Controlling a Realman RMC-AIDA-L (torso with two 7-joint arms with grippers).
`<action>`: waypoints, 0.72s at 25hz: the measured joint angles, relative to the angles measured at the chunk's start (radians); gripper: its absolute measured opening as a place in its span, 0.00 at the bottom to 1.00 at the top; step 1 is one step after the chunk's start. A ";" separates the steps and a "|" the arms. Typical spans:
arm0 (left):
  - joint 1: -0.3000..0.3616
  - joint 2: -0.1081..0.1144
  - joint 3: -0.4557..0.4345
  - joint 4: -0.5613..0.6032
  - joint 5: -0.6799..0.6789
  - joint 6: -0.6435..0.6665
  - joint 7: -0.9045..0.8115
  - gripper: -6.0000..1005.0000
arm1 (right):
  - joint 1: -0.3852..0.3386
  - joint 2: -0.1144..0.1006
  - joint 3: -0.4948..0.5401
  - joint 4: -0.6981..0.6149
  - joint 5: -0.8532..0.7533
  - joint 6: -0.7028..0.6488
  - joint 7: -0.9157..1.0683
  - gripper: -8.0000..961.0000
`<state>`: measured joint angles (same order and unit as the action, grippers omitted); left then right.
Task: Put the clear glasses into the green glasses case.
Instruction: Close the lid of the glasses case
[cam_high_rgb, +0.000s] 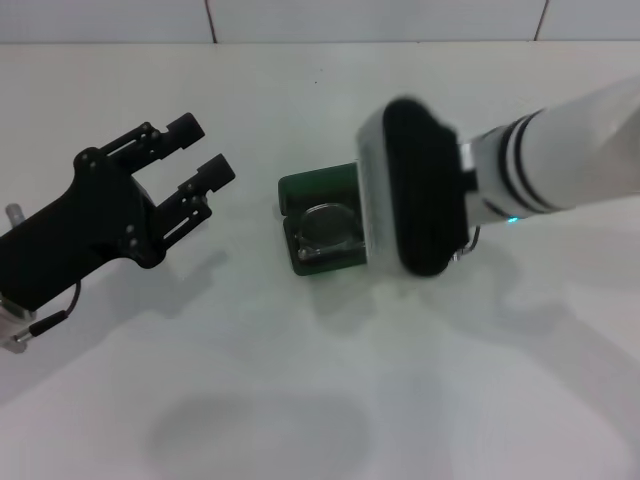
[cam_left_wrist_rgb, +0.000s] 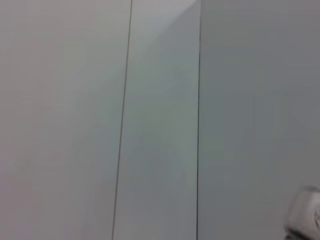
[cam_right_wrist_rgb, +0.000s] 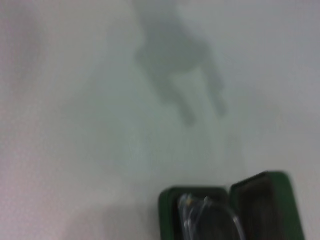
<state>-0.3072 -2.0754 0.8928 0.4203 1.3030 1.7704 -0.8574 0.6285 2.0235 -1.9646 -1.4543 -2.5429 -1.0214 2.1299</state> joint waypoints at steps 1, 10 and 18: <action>-0.001 0.000 0.000 0.000 -0.001 -0.001 0.000 0.53 | -0.006 -0.002 0.044 -0.008 0.059 -0.020 -0.027 0.32; -0.057 -0.008 -0.068 -0.033 -0.007 -0.145 -0.051 0.53 | -0.140 -0.001 0.636 0.197 0.703 -0.050 -0.291 0.32; -0.201 -0.011 -0.065 -0.044 0.095 -0.452 -0.212 0.53 | -0.194 -0.002 0.894 0.647 1.250 -0.050 -0.683 0.32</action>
<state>-0.5082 -2.0861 0.8277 0.3766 1.3985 1.3186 -1.0693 0.4346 2.0214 -1.0706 -0.8068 -1.2925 -1.0712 1.4474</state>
